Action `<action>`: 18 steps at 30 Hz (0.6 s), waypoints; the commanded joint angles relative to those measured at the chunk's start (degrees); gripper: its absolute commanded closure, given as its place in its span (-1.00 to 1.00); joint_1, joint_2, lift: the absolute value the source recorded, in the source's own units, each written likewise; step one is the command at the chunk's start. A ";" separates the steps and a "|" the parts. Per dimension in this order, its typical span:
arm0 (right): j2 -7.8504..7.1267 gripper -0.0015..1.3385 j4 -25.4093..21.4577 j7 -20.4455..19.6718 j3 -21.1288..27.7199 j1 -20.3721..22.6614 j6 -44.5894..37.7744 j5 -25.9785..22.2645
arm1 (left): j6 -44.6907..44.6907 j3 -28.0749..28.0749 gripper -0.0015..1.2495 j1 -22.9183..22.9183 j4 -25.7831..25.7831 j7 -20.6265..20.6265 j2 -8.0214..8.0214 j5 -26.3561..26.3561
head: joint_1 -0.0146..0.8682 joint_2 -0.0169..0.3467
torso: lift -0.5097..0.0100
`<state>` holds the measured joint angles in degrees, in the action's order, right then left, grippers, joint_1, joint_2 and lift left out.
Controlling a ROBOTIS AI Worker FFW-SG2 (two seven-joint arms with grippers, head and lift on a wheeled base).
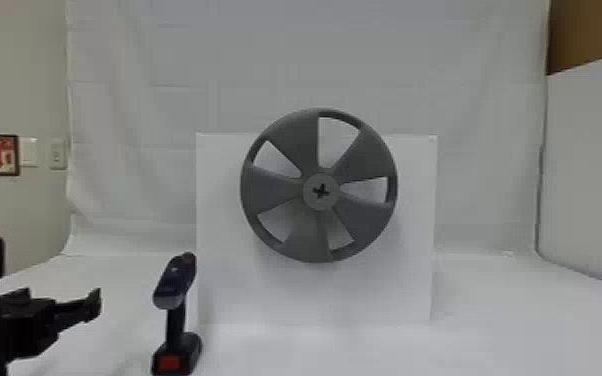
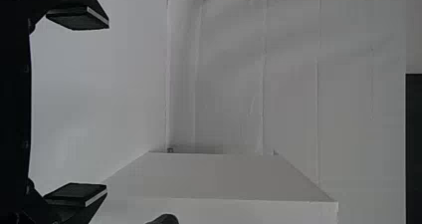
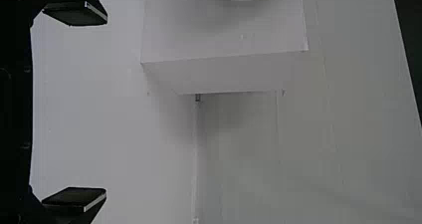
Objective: Grasp the drill and bring into the middle of wheel
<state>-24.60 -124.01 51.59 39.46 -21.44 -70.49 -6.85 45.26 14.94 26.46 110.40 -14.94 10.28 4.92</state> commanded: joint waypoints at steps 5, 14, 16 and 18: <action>0.08 -0.87 0.00 0.00 0.09 0.00 0.00 0.00 | 0.00 0.09 -0.80 0.00 0.00 0.00 0.00 0.00 | -0.85 -0.74 | -0.59; 0.16 -0.87 0.00 0.00 0.18 0.00 0.00 0.09 | -0.09 0.26 -0.80 -0.09 0.00 0.00 0.00 0.18 | -0.85 -0.74 | -0.59; 0.34 -0.87 0.00 0.00 0.27 0.00 0.00 0.09 | -0.09 0.35 -0.80 -0.09 0.00 0.00 0.00 0.18 | -0.85 -0.74 | -0.59; 0.43 -0.87 0.00 0.00 0.36 -0.09 0.00 0.09 | -0.09 0.35 -0.78 -0.09 0.00 0.00 0.00 0.18 | -0.85 -0.74 | -0.59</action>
<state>-24.36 -124.00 51.59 39.69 -21.45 -70.49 -6.77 45.18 15.23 26.39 110.39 -14.94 10.28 5.04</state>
